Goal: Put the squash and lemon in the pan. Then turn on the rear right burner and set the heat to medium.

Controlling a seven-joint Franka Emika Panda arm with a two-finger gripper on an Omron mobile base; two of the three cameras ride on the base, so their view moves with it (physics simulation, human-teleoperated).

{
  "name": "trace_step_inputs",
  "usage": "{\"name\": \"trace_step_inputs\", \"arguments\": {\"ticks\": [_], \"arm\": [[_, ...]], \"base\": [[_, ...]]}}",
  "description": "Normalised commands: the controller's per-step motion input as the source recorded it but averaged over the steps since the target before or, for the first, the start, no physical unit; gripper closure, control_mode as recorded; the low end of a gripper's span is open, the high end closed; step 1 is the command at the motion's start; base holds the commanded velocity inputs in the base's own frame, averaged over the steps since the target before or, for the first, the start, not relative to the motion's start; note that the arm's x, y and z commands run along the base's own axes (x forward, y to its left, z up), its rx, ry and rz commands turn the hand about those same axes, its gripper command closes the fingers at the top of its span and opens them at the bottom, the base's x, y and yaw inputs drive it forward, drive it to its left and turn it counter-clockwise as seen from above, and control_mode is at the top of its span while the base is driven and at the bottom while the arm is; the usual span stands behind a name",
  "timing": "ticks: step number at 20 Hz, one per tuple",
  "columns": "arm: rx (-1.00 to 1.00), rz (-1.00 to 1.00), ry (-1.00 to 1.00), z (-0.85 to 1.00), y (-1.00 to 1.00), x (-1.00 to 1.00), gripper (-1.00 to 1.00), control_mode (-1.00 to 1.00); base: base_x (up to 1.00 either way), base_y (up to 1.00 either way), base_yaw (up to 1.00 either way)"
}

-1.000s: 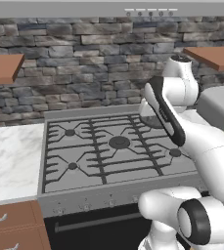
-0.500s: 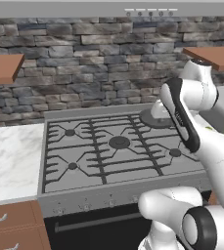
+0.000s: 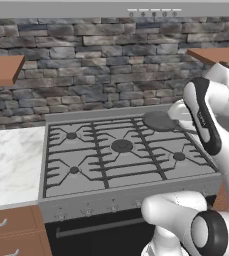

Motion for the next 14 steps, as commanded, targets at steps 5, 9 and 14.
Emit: {"name": "trace_step_inputs", "arguments": {"ticks": [5, 9, 14], "arm": [[0.09, 0.0, 0.0, 0.04, -0.3, 0.0, -1.0, -1.0], [0.08, 0.0, 0.0, 0.0, -0.3, 0.0, -1.0, -1.0], [0.04, 0.0, 0.0, 0.0, -0.24, 0.0, -1.0, -1.0]], "base": [[0.0, 0.0, 0.0], [0.0, 0.0, 0.0], [0.0, 0.0, 0.0]]}}
